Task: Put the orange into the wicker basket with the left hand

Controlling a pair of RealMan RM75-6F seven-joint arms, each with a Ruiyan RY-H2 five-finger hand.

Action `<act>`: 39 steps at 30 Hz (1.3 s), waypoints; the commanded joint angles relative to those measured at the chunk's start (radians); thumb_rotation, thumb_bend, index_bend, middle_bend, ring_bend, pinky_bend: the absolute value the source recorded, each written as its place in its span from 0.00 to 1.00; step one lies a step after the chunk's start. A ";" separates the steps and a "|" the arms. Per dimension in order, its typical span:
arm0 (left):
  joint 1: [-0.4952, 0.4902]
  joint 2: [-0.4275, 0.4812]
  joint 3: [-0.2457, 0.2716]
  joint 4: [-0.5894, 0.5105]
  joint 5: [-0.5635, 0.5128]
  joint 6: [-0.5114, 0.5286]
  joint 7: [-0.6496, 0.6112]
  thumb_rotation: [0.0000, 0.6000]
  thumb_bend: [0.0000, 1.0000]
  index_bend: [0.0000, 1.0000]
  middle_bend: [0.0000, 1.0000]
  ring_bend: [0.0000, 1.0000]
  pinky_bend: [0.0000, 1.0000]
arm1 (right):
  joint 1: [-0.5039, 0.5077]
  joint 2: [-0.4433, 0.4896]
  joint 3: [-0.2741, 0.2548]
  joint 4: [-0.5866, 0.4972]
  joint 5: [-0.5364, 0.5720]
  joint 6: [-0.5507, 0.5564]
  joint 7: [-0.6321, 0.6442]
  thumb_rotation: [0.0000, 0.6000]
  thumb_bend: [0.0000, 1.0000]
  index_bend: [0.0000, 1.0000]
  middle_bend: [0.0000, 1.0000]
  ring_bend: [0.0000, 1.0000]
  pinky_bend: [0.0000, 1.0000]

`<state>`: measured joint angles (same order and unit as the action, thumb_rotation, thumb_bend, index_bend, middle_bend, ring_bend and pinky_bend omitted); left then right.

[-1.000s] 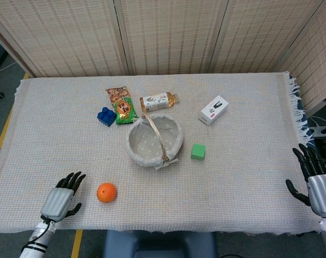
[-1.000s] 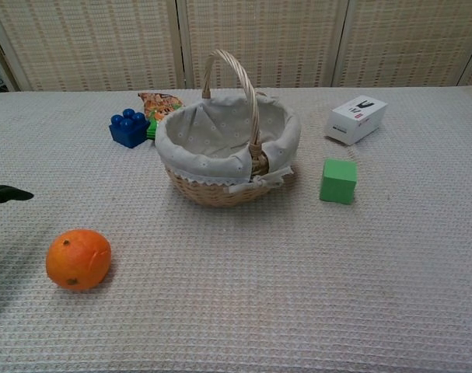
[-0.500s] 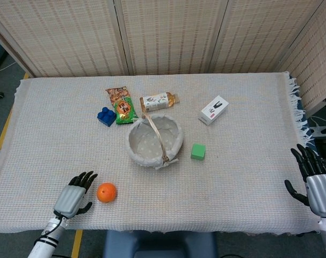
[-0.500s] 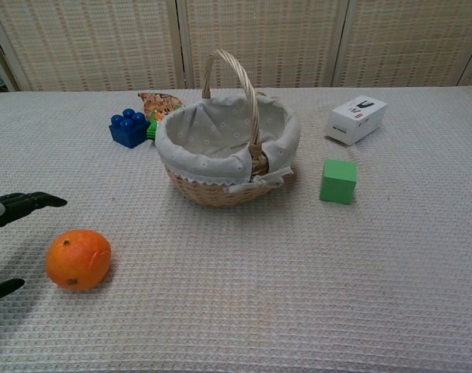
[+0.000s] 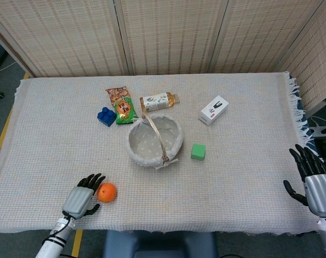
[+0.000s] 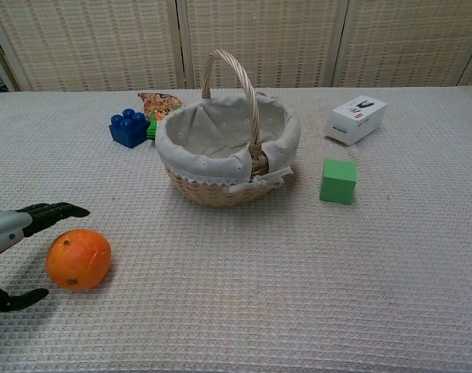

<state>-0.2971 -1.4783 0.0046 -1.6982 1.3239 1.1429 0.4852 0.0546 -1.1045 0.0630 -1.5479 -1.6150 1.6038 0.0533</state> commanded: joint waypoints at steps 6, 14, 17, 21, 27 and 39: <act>-0.026 -0.056 -0.019 0.049 -0.028 -0.008 0.023 1.00 0.31 0.00 0.00 0.00 0.13 | 0.000 0.003 0.001 0.000 0.001 0.001 0.007 1.00 0.22 0.00 0.00 0.00 0.17; -0.038 -0.076 -0.019 0.060 -0.047 -0.008 0.036 1.00 0.31 0.00 0.00 0.00 0.13 | 0.001 0.002 0.000 0.000 0.002 -0.002 0.006 1.00 0.22 0.00 0.00 0.00 0.17; -0.039 -0.079 -0.016 0.058 -0.045 0.000 0.039 1.00 0.31 0.00 0.00 0.00 0.13 | 0.001 0.002 0.001 0.000 0.003 -0.001 0.008 1.00 0.22 0.00 0.00 0.00 0.17; -0.036 -0.094 -0.014 0.067 -0.030 0.022 0.033 1.00 0.31 0.00 0.00 0.01 0.14 | 0.001 0.003 0.000 -0.001 0.002 -0.002 0.008 1.00 0.22 0.00 0.00 0.00 0.17; -0.033 -0.114 -0.007 0.088 -0.025 0.036 0.031 1.00 0.32 0.09 0.05 0.11 0.15 | 0.002 0.004 0.002 -0.001 0.005 -0.003 0.014 1.00 0.22 0.00 0.00 0.00 0.17; -0.031 -0.139 -0.007 0.110 -0.026 0.056 0.029 1.00 0.32 0.30 0.13 0.17 0.17 | 0.003 0.005 0.003 -0.001 0.006 -0.004 0.020 1.00 0.22 0.00 0.00 0.00 0.17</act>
<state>-0.3289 -1.6155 -0.0018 -1.5899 1.2955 1.1960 0.5161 0.0577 -1.1001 0.0657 -1.5490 -1.6086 1.6001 0.0731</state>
